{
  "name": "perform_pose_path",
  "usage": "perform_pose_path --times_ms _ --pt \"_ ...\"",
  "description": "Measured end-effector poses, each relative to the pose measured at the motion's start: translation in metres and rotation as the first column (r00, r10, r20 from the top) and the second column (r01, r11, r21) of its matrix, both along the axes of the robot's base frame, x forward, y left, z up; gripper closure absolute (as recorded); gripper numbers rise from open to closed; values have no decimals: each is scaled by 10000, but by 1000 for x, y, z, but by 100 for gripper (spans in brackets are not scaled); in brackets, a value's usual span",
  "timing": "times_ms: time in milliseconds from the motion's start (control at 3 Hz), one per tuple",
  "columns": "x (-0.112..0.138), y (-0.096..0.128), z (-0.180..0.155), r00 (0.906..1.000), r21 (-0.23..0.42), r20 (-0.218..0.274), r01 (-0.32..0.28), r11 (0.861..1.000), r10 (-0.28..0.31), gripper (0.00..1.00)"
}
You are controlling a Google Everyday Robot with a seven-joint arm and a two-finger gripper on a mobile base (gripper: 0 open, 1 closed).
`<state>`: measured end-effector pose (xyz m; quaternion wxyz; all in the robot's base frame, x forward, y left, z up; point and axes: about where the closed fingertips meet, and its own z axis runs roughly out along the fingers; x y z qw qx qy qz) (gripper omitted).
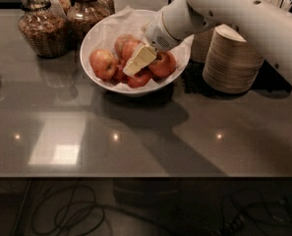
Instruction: Pick apple from white bowl
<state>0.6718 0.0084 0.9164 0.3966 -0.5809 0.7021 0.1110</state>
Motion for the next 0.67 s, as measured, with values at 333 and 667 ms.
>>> perform_pose_path --times_ms 333,667 --pt "0 0 0 10000 0 0 -1 10000 1 42" --pt "0 0 0 10000 0 -1 -1 10000 1 66"
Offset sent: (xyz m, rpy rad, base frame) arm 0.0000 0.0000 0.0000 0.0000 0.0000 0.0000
